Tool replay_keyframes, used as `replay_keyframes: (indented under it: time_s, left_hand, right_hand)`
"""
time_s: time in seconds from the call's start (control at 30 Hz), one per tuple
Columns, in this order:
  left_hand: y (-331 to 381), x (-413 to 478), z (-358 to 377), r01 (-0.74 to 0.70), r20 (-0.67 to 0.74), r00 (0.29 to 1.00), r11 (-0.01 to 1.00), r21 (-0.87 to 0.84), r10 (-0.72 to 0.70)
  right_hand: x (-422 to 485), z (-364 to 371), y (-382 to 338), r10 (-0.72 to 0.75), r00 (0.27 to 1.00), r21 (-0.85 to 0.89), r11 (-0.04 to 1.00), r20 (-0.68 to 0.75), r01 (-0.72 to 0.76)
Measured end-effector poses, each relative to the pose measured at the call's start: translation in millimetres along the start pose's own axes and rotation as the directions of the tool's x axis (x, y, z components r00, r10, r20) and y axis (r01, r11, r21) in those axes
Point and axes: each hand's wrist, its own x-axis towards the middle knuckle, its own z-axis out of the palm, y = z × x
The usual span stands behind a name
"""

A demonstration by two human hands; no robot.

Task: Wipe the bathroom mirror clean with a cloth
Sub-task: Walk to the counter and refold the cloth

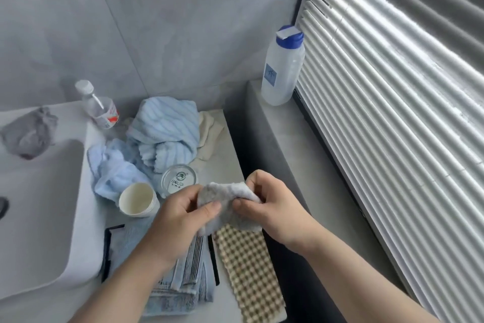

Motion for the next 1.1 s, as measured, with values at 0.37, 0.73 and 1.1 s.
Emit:
replay_keyframes:
  time_s: [0.37,0.73,1.1]
  left_hand:
    - [8,17,-1,-0.104,-0.159,0.984,0.983,-0.153,0.079]
    - [1,9,-31,0.198,0.314,0.945,0.926,-0.320,-0.094]
    - [-34,1,-14,0.234,0.249,0.968,0.457,-0.858,-0.029]
  right_hand:
    - [23,-4,1,0.101,0.993,0.112,0.988,0.058,-0.107]
    - [30,-11,-19,0.186,0.982,0.457,0.875,-0.009,-0.162]
    - [46,-42,-16,0.342,0.939,0.598,0.745,0.038,-0.295]
